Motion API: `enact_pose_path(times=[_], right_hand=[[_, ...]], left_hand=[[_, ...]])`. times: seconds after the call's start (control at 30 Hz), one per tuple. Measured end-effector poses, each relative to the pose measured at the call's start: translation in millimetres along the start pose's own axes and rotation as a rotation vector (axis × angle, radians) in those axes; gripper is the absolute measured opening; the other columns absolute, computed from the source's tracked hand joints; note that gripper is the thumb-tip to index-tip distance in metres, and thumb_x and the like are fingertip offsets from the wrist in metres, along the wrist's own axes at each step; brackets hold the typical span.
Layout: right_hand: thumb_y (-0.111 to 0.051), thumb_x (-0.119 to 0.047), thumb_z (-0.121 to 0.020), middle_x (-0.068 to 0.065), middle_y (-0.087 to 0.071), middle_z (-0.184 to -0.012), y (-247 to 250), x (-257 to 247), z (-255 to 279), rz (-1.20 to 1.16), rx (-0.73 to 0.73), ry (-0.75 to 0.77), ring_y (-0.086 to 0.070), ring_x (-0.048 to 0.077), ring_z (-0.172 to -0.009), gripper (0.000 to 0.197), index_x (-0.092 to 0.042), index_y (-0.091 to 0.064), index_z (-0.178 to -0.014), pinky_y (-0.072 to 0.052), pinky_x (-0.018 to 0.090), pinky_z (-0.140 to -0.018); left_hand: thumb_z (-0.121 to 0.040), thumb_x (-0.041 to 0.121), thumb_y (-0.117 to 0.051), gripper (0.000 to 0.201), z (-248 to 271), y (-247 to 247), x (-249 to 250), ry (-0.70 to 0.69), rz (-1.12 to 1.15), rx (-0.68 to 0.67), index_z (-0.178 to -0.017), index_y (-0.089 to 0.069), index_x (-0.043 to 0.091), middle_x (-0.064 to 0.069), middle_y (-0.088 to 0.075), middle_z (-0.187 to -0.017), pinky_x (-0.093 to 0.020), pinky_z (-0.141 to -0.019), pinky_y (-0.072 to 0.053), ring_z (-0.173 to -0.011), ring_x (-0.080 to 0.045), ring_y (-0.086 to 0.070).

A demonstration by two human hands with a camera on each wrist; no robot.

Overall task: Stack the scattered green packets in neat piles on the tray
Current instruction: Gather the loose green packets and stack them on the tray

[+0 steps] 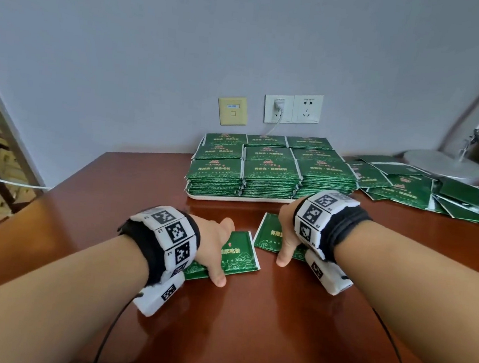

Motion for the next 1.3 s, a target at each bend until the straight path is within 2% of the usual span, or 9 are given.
enact_pose_path(times=[0.07,0.2,0.3,0.47,0.63,0.83,1.1,1.2,1.3], right_hand=[[-0.065,-0.06,-0.078,0.008,-0.062,-0.117,-0.9,2.2,0.8,0.01,0.015,0.013,-0.054,0.023,-0.09,0.08,-0.005,-0.048,-0.134,-0.042,0.032,-0.075],[-0.065,-0.065,-0.074,0.013,-0.056,-0.128,-6.6,10.5,-0.9,-0.033,0.068,-0.017,-0.056,0.029,-0.111,0.094,0.0,-0.039,-0.137,-0.039,0.033,-0.073],[-0.071,-0.065,-0.067,0.011,-0.058,-0.128,-5.0,13.1,-3.0,-0.049,0.102,-0.017,-0.059,0.028,-0.11,0.101,-0.001,-0.04,-0.137,-0.041,0.033,-0.07],[-0.085,-0.038,-0.065,0.016,-0.052,-0.126,16.2,15.3,-9.6,-0.036,0.118,-0.041,-0.059,0.034,-0.107,0.111,-0.008,-0.014,-0.144,-0.052,0.043,-0.081],[-0.079,-0.028,-0.068,0.012,-0.041,-0.119,49.1,38.7,-14.1,-0.122,0.3,-0.038,-0.055,0.029,-0.096,0.089,-0.014,-0.024,-0.136,-0.051,0.039,-0.074],[-0.076,-0.022,-0.067,0.01,-0.043,-0.121,87.7,59.1,-31.3,-0.104,0.39,-0.041,-0.05,0.03,-0.11,0.085,-0.02,-0.028,-0.137,-0.049,0.044,-0.087],[-0.085,-0.039,-0.062,0.011,-0.045,-0.127,115.4,47.2,-70.9,-0.041,0.345,-0.035,-0.05,0.031,-0.115,0.098,-0.019,-0.029,-0.139,-0.048,0.048,-0.091],[-0.083,-0.055,-0.056,0.011,-0.042,-0.134,117.1,46.0,-76.6,-0.05,0.335,-0.012,-0.045,0.033,-0.122,0.108,-0.023,-0.027,-0.143,-0.044,0.052,-0.095],[-0.078,-0.061,-0.061,0.011,-0.038,-0.139,109.8,52.4,-77.0,-0.062,0.331,0.01,-0.042,0.034,-0.125,0.106,-0.027,-0.024,-0.146,-0.042,0.053,-0.098]], left_hand=[[-0.065,0.051,-0.081,0.097,2.2,0.0,0.4,0.01,-0.019,0.016,-0.134,-0.021,0.021,-0.004,-0.049,-0.116,-0.044,-0.088,-0.052,-0.101,-0.022,-0.057],[-0.063,0.054,-0.081,0.097,6.5,1.5,-1.8,-0.001,-0.021,0.095,-0.133,-0.023,0.02,-0.002,-0.045,-0.117,-0.043,-0.093,-0.047,-0.105,-0.02,-0.048],[-0.06,0.058,-0.08,0.096,8.1,5.3,-6.7,-0.025,-0.029,0.149,-0.131,-0.025,0.024,0.001,-0.044,-0.114,-0.043,-0.094,-0.044,-0.105,-0.018,-0.046],[-0.062,0.049,-0.078,0.09,3.4,37.2,-19.1,-0.041,-0.01,0.286,-0.132,-0.025,0.026,0.003,-0.045,-0.108,-0.045,-0.094,-0.038,-0.1,-0.018,-0.046],[-0.068,0.041,-0.075,0.093,-5.8,81.9,-33.0,-0.029,-0.034,0.433,-0.141,-0.019,0.025,0.0,-0.042,-0.118,-0.046,-0.099,-0.033,-0.111,-0.021,-0.042],[-0.068,0.039,-0.075,0.096,-29.7,113.6,-55.8,0.02,-0.062,0.475,-0.143,-0.019,0.025,-0.002,-0.043,-0.125,-0.046,-0.098,-0.035,-0.118,-0.022,-0.041],[-0.068,0.041,-0.078,0.094,-65.5,130.6,-81.5,0.05,-0.036,0.48,-0.142,-0.021,0.027,-0.004,-0.043,-0.129,-0.046,-0.098,-0.037,-0.12,-0.024,-0.04],[-0.066,0.05,-0.078,0.098,-73.9,129.2,-83.4,0.019,0.003,0.499,-0.143,-0.02,0.033,-0.003,-0.037,-0.134,-0.047,-0.101,-0.036,-0.126,-0.024,-0.033],[-0.067,0.053,-0.078,0.1,-76.0,122.4,-88.0,-0.038,0.068,0.484,-0.145,-0.018,0.041,-0.003,-0.027,-0.141,-0.053,-0.104,-0.035,-0.13,-0.025,-0.024]])
Point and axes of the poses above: each hand's wrist, its own z-axis away from the middle knuckle, its own y-axis out of the back of the hand, x = y × z, the point moved 5 cm from there along -z, towards the middle knuckle
